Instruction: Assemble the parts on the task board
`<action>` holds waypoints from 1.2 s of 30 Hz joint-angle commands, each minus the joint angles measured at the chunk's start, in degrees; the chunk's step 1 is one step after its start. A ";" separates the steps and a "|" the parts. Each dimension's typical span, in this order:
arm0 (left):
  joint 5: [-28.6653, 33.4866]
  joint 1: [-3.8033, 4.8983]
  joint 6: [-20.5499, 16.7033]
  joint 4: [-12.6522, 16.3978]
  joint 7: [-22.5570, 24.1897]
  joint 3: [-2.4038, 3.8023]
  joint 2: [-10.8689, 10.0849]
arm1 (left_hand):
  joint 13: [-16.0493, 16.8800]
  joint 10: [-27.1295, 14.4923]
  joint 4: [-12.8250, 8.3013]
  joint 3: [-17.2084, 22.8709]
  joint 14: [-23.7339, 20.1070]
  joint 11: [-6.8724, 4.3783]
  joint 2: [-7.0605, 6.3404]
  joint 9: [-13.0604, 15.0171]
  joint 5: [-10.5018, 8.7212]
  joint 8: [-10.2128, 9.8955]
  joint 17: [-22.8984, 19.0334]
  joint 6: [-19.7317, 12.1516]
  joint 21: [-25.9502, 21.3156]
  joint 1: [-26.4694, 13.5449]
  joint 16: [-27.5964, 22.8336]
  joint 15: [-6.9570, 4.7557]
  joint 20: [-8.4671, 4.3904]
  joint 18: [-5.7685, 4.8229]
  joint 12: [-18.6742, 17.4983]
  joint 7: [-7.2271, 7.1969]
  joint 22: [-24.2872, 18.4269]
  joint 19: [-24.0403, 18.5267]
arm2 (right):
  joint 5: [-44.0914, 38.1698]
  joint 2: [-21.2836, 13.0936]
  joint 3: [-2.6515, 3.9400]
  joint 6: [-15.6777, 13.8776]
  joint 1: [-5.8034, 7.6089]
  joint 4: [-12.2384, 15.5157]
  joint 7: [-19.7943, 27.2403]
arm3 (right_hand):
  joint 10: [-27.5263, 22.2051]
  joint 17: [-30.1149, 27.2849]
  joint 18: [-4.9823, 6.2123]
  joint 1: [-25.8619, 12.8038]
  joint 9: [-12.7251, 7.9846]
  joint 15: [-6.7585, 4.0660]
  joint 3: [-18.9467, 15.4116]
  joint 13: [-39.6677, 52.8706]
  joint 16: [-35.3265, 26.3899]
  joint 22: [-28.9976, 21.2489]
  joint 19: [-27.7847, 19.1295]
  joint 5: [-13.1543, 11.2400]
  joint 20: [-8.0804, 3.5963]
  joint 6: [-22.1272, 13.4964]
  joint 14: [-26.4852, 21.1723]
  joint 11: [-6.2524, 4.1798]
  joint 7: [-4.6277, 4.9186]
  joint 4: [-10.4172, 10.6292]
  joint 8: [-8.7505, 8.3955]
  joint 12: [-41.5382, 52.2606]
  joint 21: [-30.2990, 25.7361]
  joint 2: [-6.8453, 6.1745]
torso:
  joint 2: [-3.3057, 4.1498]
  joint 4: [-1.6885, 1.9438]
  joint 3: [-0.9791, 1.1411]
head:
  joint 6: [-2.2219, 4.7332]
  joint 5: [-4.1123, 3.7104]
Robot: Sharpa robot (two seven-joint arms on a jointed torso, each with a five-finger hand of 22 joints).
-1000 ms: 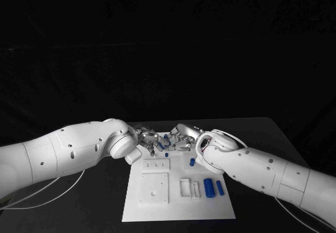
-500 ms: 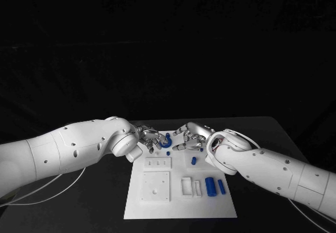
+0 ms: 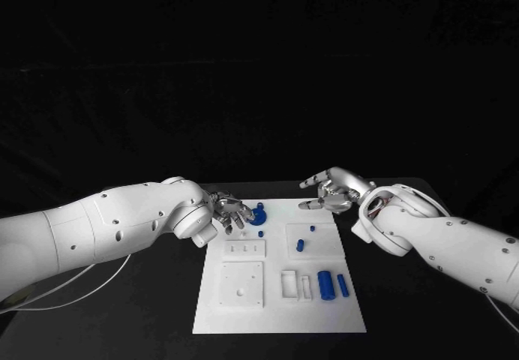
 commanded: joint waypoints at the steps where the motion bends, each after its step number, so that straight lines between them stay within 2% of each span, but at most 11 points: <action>1: -2.89 -0.05 -0.74 -0.07 -1.77 -0.44 0.09 | 0.20 2.72 -0.45 0.75 0.70 -0.60 0.58 5.43 0.06 0.06 0.47 7.95 -0.49 -0.40 0.55 -0.49 -0.12 -0.02 1.02 -5.89 0.31 0.72 | 4.89 -0.84 1.25 -2.05 0.32 -0.65 2.30 | -0.40 -0.06 0.56 -0.10 0.00 0.07 0.03 -0.21 -0.30 2.18 3.01 0.67 0.35 0.40 0.07 -0.24 -0.07 -0.19 -0.22 -0.35 -0.12 0.30 | -0.13 -0.02 0.09 | -0.38 0.21; 4: -3.45 -0.28 -0.99 -0.04 -2.10 -0.91 0.15 | 0.45 2.72 -0.36 0.78 0.93 -0.73 0.73 5.74 0.11 0.06 1.30 8.80 -0.88 -0.87 1.11 -0.72 -0.35 -0.20 2.41 -6.20 0.79 1.21 | 7.43 -1.44 2.99 -3.23 0.70 -2.04 2.88 | -0.58 -0.19 0.58 -0.14 -0.01 0.06 0.08 -0.52 -0.47 2.11 2.97 1.56 0.34 0.37 0.04 -0.26 -0.06 -0.27 -0.23 -0.78 -0.39 0.27 | -0.15 -0.04 0.09 | -0.69 0.38; 6: -3.85 -0.49 -1.09 0.06 -2.16 -1.06 0.18 | 0.55 2.78 -0.34 0.74 1.07 -0.76 0.78 5.78 0.08 0.07 1.70 9.27 -1.07 -1.08 1.26 -0.79 -0.41 -0.25 3.10 -6.33 1.08 1.42 | 8.60 -1.69 3.84 -3.84 0.89 -2.87 3.16 | -0.56 -0.23 0.58 -0.22 0.00 0.04 0.08 -0.59 -0.53 2.10 2.97 1.88 0.33 0.49 0.04 -0.27 -0.07 -0.30 -0.22 -0.82 -0.44 0.31 | -0.10 -0.03 0.07 | -0.86 0.37; 11: -6.21 -1.36 -0.96 0.22 -2.18 -1.24 0.39 | 0.74 2.76 -0.55 0.96 1.50 -0.77 0.94 6.06 1.27 0.09 2.97 10.37 -1.45 -1.85 1.78 -0.87 -0.44 -0.21 4.88 -6.64 1.77 1.91 | 10.04 -2.65 5.42 -4.96 1.18 -3.73 3.51 | -0.63 -0.45 0.58 -0.11 0.01 0.04 0.14 -0.85 -0.82 1.98 2.95 2.44 0.32 0.80 0.01 -0.32 -0.10 -0.76 -0.21 -1.06 -0.80 0.42 | 0.01 0.17 0.09 | -1.16 0.41; 13: -7.20 -1.94 -1.08 0.19 -2.18 -1.28 0.45 | 0.82 2.88 -0.50 0.89 1.75 -0.79 1.21 6.42 1.13 0.19 4.82 10.95 -1.64 -2.26 2.57 -0.91 -0.44 -0.19 5.87 -6.77 2.16 2.10 | 10.31 -2.95 5.98 -5.28 1.25 -4.04 3.52 | -0.59 -0.41 0.57 -0.27 0.02 0.02 0.15 -0.93 -0.81 1.98 2.97 2.69 0.31 1.01 0.09 -0.34 -0.13 -0.99 -0.20 -1.04 -0.77 0.47 | 0.00 0.05 0.15 | -1.52 0.42; 15: -7.76 -2.35 -1.25 0.11 -2.12 -1.29 0.58 | 0.69 2.89 -0.45 0.76 1.71 -0.81 1.31 7.14 1.12 0.12 6.55 11.32 -1.96 -2.47 3.25 -0.90 -0.38 -0.19 6.74 -6.85 2.91 2.31 | 10.43 -3.07 6.23 -5.46 1.29 -4.25 3.48 | -0.58 -0.40 0.57 -0.31 0.02 0.01 0.16 -0.95 -0.81 1.98 2.98 2.78 0.30 1.07 0.11 -0.34 -0.13 -1.06 -0.20 -1.03 -0.78 0.49 | -0.04 -0.16 0.04 | -1.72 0.46; 17: -8.32 -2.81 -1.28 0.10 -2.07 -1.30 0.73 | 0.74 2.78 -0.35 0.87 1.85 -0.80 1.56 7.11 1.22 0.37 7.34 11.56 -2.18 -2.76 3.51 -0.91 -0.38 -0.13 7.21 -7.01 3.30 2.38 | 10.50 -3.25 6.40 -5.74 1.32 -4.18 3.39 | -0.60 -0.40 0.57 -0.48 0.00 0.01 0.14 -1.00 -0.82 1.96 2.98 2.77 0.30 0.94 0.12 -0.34 -0.12 -1.05 -0.23 -1.05 -0.82 0.53 | 0.01 -0.06 -0.05 | -1.82 0.39; 20: -9.37 -3.29 -1.15 0.07 -2.09 -1.31 0.99 | 0.71 2.80 -0.21 0.86 1.97 -0.85 1.78 4.96 1.08 1.56 8.41 11.55 -2.56 -2.91 3.80 -0.94 -0.41 -0.15 7.65 -7.03 4.20 2.63 | 10.39 -3.49 6.53 -5.91 1.35 -3.84 3.25 | -0.61 -0.41 0.57 -0.70 -0.02 0.03 0.09 -1.05 -0.85 1.96 2.99 2.70 0.30 0.44 0.12 -0.32 -0.08 -0.96 -0.26 -1.09 -0.79 0.54 | 0.08 0.10 0.01 | -2.06 0.38; 24: -10.90 -3.71 -1.06 0.04 -2.25 -1.32 1.23 | 0.71 2.83 -0.19 0.73 2.05 -0.88 1.82 3.74 1.09 3.23 9.32 11.10 -3.37 -2.90 4.04 -0.93 -0.38 -0.13 7.91 -7.09 5.62 2.89 | 10.17 -3.62 6.61 -5.91 1.36 -3.52 3.06 | -0.60 -0.42 0.58 -0.71 0.00 0.03 0.13 -1.09 -0.89 1.92 2.97 2.70 0.32 0.65 0.15 -0.33 -0.11 -0.92 -0.22 -1.04 -0.90 0.51 | -0.02 0.00 0.03 | -2.46 0.49; 29: -12.76 -3.96 -0.97 0.09 -2.49 -1.32 1.26 | 0.75 2.84 -0.21 0.74 2.15 -0.88 1.87 3.46 1.11 3.66 9.61 11.13 -3.66 -2.88 4.17 -0.87 -0.33 -0.15 8.05 -7.12 6.07 3.01 | 10.07 -3.68 6.65 -5.89 1.37 -3.45 2.90 | -0.60 -0.42 0.58 -0.71 0.00 0.03 0.13 -1.09 -0.89 1.92 2.97 2.70 0.32 0.65 0.15 -0.33 -0.11 -0.92 -0.22 -1.04 -0.90 0.51 | -0.05 0.06 -0.06 | -2.69 0.40; 36: -15.38 -4.34 -0.06 0.09 -3.04 -1.32 1.34 | 0.88 2.83 -0.22 0.64 2.23 -0.90 1.95 2.45 1.04 4.56 10.18 11.07 -4.66 -2.86 4.56 -0.79 -0.21 -0.11 8.33 -7.18 7.67 3.39 | 10.02 -3.59 6.66 -5.72 1.37 -3.47 2.78 | -0.59 -0.42 0.58 -0.73 0.01 0.03 0.11 -1.14 -0.94 1.92 2.98 2.82 0.32 0.88 0.16 -0.33 -0.12 -0.93 -0.21 -1.00 -0.89 0.49 | -0.08 0.02 -0.03 | -2.91 0.42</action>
